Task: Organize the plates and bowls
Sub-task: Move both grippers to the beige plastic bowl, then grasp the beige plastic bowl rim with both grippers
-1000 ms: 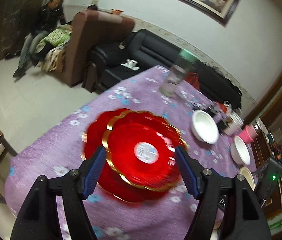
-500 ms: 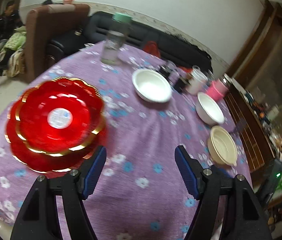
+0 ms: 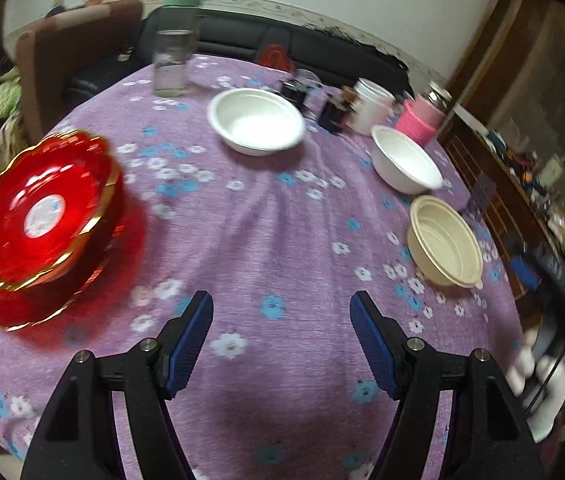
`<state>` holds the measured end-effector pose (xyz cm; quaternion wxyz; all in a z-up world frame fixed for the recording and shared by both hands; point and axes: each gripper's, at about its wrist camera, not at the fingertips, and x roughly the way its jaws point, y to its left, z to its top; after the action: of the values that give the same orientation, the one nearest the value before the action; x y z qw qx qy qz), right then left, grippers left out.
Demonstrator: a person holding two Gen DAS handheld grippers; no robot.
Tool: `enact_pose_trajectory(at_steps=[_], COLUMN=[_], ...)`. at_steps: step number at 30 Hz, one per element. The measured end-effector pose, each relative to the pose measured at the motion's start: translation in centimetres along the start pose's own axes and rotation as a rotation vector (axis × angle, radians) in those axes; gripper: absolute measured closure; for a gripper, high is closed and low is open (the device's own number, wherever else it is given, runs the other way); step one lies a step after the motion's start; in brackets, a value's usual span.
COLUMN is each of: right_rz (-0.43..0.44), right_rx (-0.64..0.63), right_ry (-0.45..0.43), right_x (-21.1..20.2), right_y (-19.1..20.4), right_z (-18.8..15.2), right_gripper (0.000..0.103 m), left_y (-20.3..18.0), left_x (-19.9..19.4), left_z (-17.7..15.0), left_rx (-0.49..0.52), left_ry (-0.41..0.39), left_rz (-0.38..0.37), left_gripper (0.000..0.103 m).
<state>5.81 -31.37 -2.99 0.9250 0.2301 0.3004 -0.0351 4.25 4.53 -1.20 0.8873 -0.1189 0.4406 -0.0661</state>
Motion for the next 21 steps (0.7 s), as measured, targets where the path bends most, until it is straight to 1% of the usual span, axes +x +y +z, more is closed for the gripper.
enact_pose_trajectory(at_steps=[1,3,5,9,11,12,14,15,18,20,21], right_rz=[-0.005,-0.009,-0.004,-0.019,-0.015,-0.021,-0.019,-0.006,0.022,0.03,0.009], right_rx=[-0.003,-0.005,-0.016,-0.043,-0.011,0.012,0.04,0.056,0.051,0.042,0.02], right_ry=[-0.019,-0.043,-0.046,-0.06,-0.062,-0.042,-0.005,0.016,0.066,0.082,0.092], right_x=[0.3,1.0,1.5,2.4,2.8,3.4,4.2,4.6,5.7,6.1,6.4], right_y=[0.0,0.1,-0.1,-1.3,-2.3,-3.0,-3.7,-4.1,-3.9,-3.6,-3.2], right_z=[0.5,1.3,1.7,2.0,2.0,1.9,1.7,1.6,1.2,0.9,0.7], right_gripper=[0.036,0.036,0.036,0.036,0.036,0.036,0.036,0.036,0.038,0.04,0.04], left_y=[-0.6,-1.7,-2.8,-5.5,-6.7,-7.5,-8.9,-9.6,-11.8,-12.8,-13.2], left_x=[0.3,1.2,2.1,3.0,4.0,4.7,6.2,7.1,10.1,11.9,12.9], left_z=[0.1,0.4,1.0,3.1,4.3,5.0,5.8,6.1,6.9,7.5,7.7], left_rx=[0.007,0.009,0.021,0.067,0.079,0.074,0.067,0.071,0.099,0.099,0.088], left_ry=[0.006,0.038,0.064,0.047,0.06,0.069,0.09,0.105,0.138,0.165,0.186], left_rz=[-0.001,-0.027,-0.037,-0.038,-0.077,-0.117,-0.168,-0.17,-0.147,-0.161,-0.175], left_gripper=[0.033,0.033,0.033,0.033,0.033,0.033,0.033,0.033,0.033,0.033,0.033])
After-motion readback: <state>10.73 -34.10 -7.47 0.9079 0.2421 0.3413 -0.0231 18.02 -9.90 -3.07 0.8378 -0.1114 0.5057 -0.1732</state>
